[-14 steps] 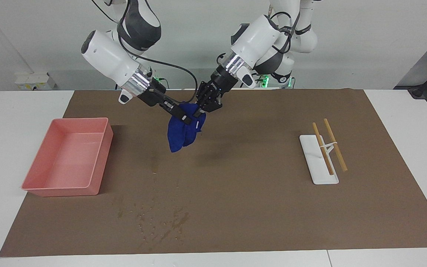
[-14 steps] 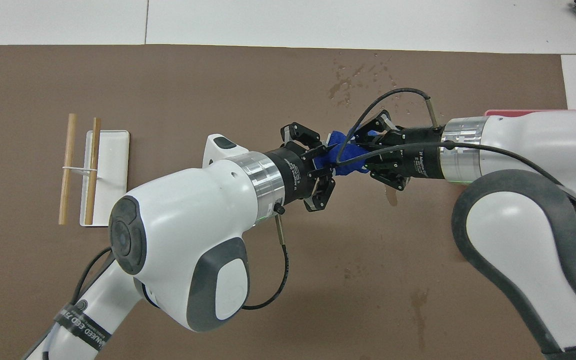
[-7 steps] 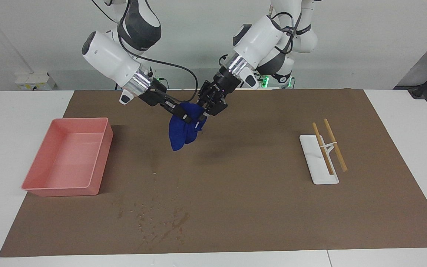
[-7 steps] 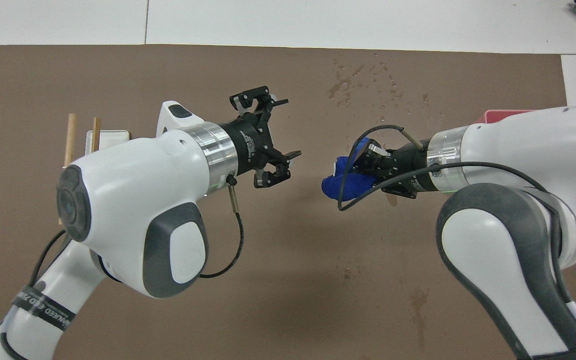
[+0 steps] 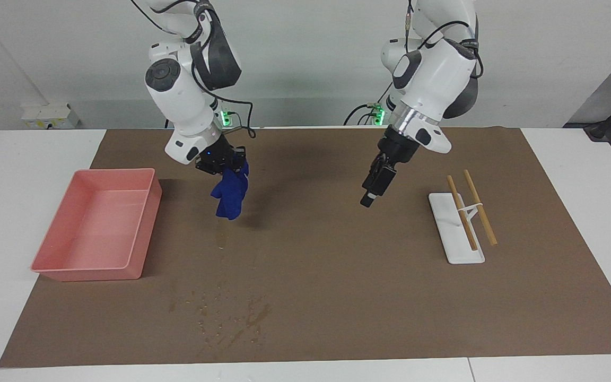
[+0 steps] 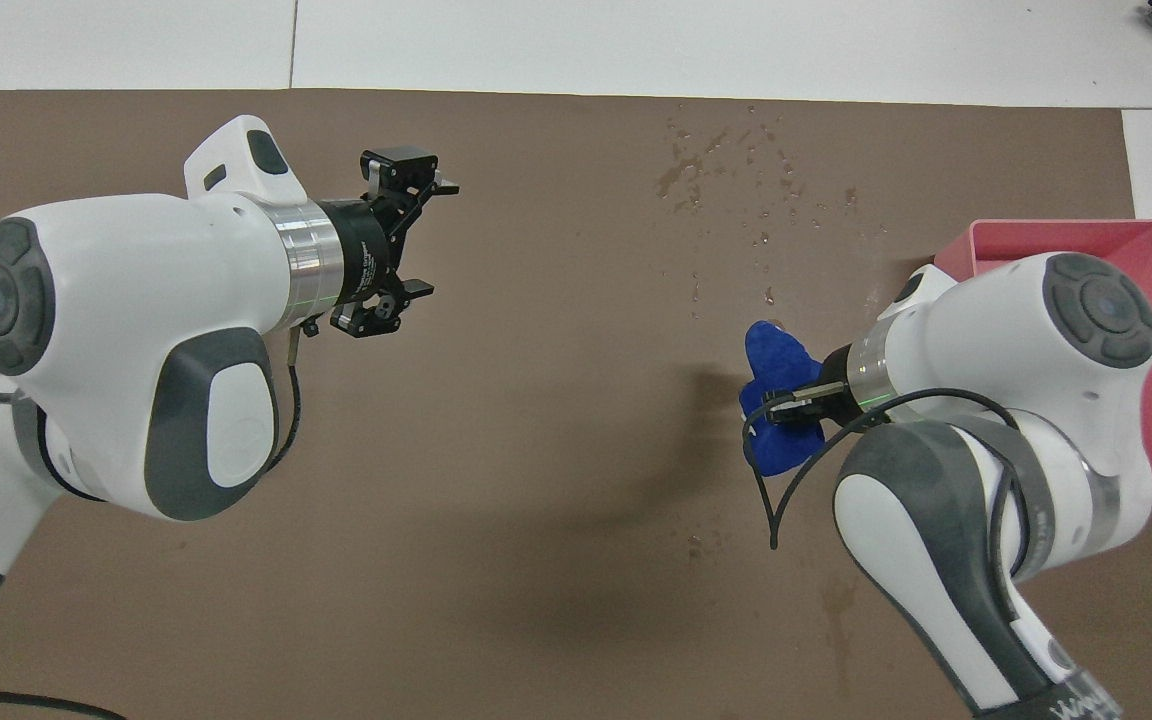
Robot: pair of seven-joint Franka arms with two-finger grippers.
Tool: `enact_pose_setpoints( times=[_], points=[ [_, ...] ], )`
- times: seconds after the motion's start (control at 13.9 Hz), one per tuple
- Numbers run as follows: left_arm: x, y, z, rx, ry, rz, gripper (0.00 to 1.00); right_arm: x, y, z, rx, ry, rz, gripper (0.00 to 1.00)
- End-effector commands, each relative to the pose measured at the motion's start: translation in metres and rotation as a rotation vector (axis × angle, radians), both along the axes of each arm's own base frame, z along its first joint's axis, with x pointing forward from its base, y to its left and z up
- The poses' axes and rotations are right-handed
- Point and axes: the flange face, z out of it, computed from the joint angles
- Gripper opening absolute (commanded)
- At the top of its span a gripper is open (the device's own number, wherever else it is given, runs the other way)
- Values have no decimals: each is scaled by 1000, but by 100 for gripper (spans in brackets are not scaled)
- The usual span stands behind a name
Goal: Wipe water with towel using both arms
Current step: 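Lower the towel onto the water spot while the left gripper withdraws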
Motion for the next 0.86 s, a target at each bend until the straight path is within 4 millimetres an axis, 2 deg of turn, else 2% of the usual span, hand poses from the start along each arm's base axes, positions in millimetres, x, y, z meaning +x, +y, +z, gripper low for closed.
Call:
enact_pose_setpoints(
  times=[0.0, 0.22, 0.36, 0.43, 0.58, 0.72, 0.79],
  points=[
    [-5, 19, 6, 180, 11, -186, 100, -6, -10, -51, -27, -28, 56, 0],
    [-9, 30, 13, 432, 5, -541, 100, 6, -12, -101, -35, -84, 70, 0],
    [-3, 60, 15, 493, -19, -737, 100, 19, -17, -125, -38, -126, 75, 0],
    [-6, 72, 25, 515, -41, -809, 100, 26, -18, -128, -38, -159, 67, 0],
    [-5, 110, 32, 540, -23, -892, 100, 41, -22, -135, -41, -203, 59, 0],
    [-10, 136, 40, 539, 26, -930, 100, 65, -41, -139, -71, -225, 76, 0],
    [-13, 139, 62, 534, 46, -938, 100, 73, -43, -142, -78, -230, 81, 0]
  ],
)
